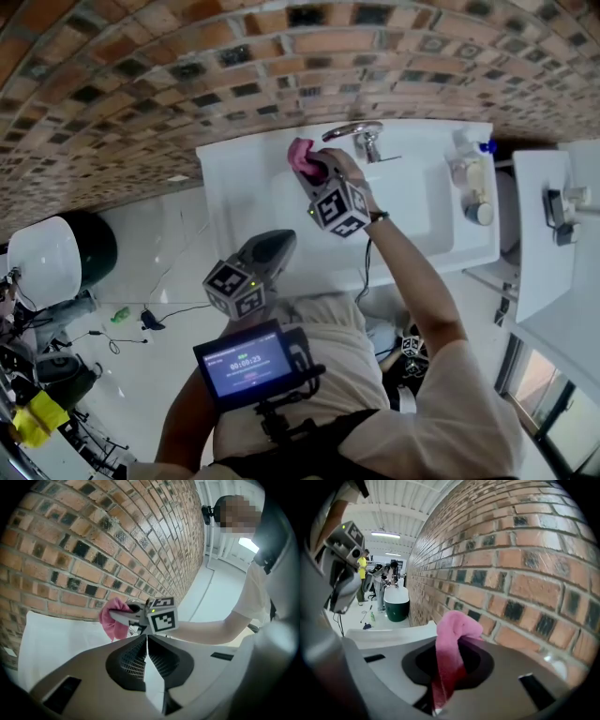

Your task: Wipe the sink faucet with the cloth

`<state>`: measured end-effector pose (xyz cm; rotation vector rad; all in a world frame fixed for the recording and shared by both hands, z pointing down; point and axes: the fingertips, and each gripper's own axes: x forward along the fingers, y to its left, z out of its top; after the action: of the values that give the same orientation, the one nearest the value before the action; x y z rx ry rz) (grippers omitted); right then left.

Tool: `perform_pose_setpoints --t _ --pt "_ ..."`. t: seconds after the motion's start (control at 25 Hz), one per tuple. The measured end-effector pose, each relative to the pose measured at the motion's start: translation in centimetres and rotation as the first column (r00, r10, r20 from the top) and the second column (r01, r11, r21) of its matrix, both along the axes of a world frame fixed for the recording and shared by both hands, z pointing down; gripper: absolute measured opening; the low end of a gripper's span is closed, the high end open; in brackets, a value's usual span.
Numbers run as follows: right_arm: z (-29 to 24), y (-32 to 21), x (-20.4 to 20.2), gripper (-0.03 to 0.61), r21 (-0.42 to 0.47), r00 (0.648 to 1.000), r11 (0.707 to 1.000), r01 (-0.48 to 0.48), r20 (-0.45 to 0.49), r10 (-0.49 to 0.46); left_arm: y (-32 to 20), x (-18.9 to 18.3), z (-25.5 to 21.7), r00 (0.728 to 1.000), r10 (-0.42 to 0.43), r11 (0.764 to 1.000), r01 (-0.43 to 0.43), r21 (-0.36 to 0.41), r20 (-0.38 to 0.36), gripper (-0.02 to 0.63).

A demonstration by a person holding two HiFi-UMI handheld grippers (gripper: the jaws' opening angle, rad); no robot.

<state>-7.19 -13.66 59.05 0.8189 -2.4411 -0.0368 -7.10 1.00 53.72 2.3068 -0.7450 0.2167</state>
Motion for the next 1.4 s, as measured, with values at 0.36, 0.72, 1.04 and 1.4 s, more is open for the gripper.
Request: perform_pose_setpoints --t 0.36,0.72,1.04,1.4 --pt "-3.9 -6.4 1.4 0.060 0.101 0.875 0.988 0.118 -0.482 -0.056 -0.7 -1.3 -0.3 0.999 -0.052 0.999 0.052 0.011 -0.003 0.000" --pt "-2.7 -9.3 8.8 0.061 -0.117 0.905 0.992 0.044 -0.416 -0.089 -0.8 -2.7 -0.6 0.995 -0.095 0.995 0.095 0.007 -0.006 0.000" --pt "-2.8 -11.3 15.4 0.061 -0.185 0.961 0.976 -0.115 -0.269 0.062 -0.8 -2.8 -0.2 0.994 -0.109 0.994 0.109 -0.002 0.002 0.000" --pt "3.6 -11.1 21.3 0.060 -0.273 0.972 0.957 -0.096 -0.231 0.032 -0.9 -2.3 0.5 0.993 -0.112 0.993 0.113 -0.017 0.029 0.000"
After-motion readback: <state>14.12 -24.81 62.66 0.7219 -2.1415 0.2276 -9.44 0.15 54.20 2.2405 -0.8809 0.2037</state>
